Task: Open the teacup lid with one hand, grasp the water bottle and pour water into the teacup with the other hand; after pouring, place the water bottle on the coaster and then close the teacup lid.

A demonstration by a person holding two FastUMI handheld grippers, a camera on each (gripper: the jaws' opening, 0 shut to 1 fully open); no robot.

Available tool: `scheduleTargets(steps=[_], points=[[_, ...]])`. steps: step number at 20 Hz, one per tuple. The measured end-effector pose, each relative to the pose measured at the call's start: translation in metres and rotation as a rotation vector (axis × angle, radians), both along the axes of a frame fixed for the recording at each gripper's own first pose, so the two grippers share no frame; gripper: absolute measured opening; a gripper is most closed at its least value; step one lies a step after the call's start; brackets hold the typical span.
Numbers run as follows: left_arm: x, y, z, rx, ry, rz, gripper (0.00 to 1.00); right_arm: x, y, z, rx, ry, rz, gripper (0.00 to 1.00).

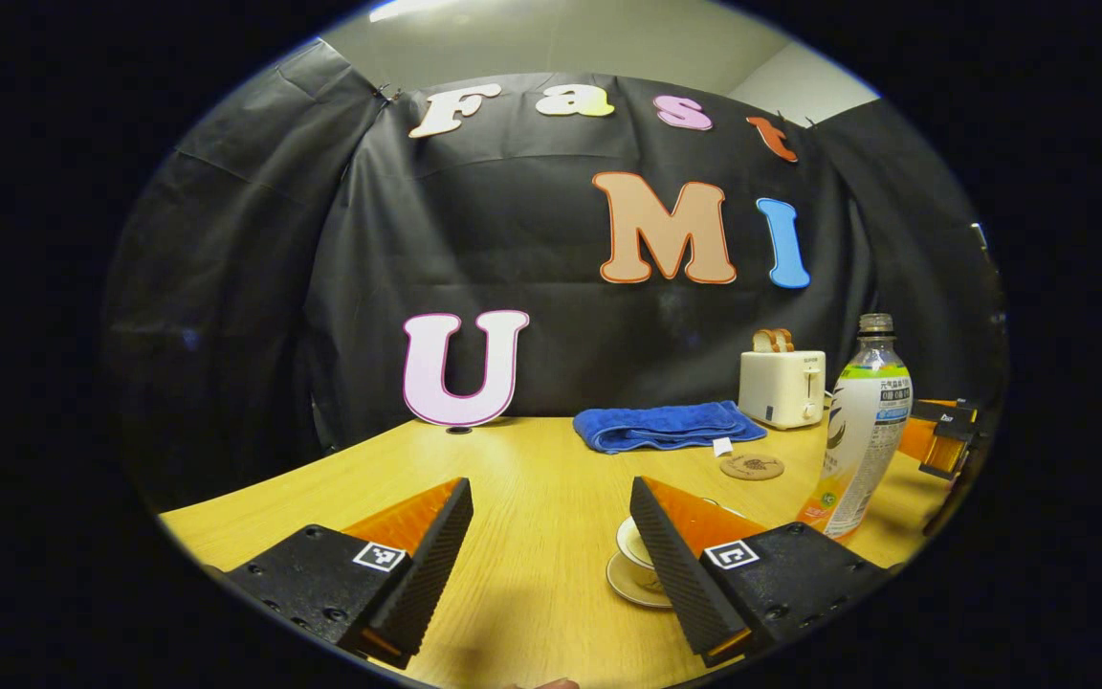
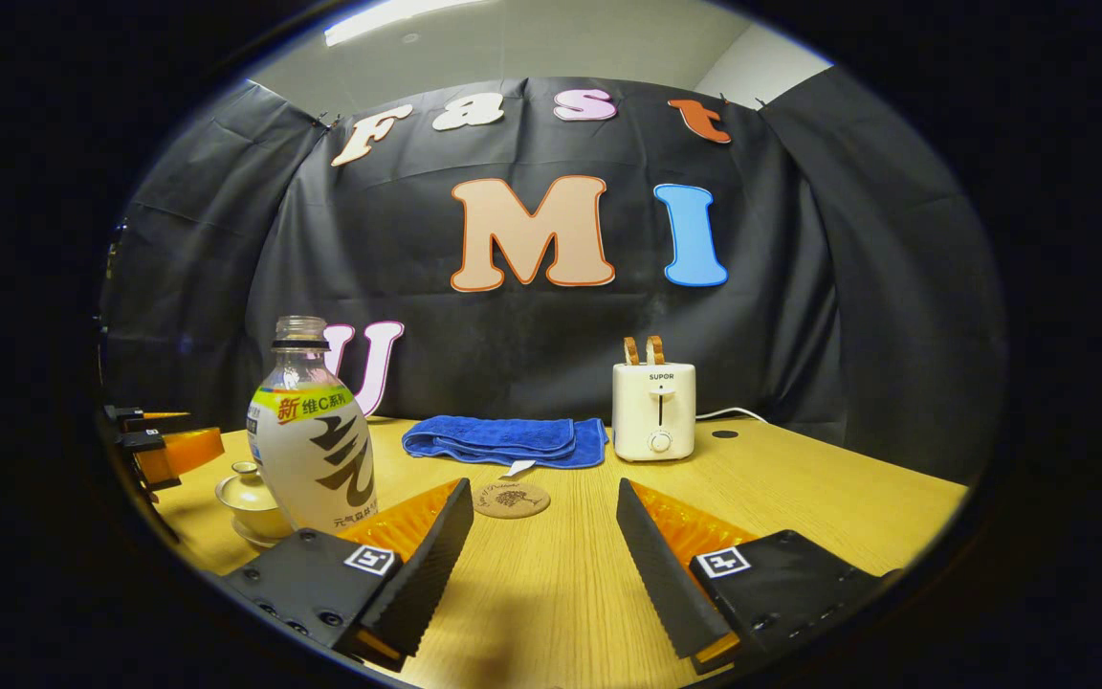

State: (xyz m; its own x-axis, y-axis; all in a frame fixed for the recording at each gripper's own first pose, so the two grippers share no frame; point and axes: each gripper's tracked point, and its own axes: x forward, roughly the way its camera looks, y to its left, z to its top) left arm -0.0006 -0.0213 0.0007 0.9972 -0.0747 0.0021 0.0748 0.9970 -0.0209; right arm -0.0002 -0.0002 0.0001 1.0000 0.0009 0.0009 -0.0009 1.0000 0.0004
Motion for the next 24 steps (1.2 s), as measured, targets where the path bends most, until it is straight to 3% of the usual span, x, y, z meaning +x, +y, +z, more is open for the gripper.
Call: scheduleTargets(steps=[4,10,16,17,18,22,24], points=[[-0.006,-0.029,0.006,-0.029,-0.005,-0.089,0.97,0.001,0.003,0.000,0.000,0.001,0.012,1.00],[-0.007,-0.057,0.005,0.025,0.036,-0.175,0.97,0.000,0.002,0.000,0.000,0.000,0.013,0.94],[-0.002,-0.069,-0.015,0.062,0.126,-0.193,0.96,0.001,0.004,0.000,0.001,0.000,0.020,0.94],[-0.001,-0.069,-0.016,0.071,0.132,-0.191,0.95,0.000,0.004,0.000,0.001,0.001,0.020,1.00],[0.000,-0.069,-0.017,0.078,0.138,-0.186,0.95,0.000,0.003,0.000,0.001,0.000,0.020,0.94],[0.004,-0.076,-0.025,0.094,0.165,-0.192,0.91,0.000,0.004,0.000,0.000,0.001,0.020,1.00],[0.005,-0.079,-0.029,0.099,0.179,-0.200,0.84,0.000,0.004,0.000,0.000,0.001,0.020,0.98]])
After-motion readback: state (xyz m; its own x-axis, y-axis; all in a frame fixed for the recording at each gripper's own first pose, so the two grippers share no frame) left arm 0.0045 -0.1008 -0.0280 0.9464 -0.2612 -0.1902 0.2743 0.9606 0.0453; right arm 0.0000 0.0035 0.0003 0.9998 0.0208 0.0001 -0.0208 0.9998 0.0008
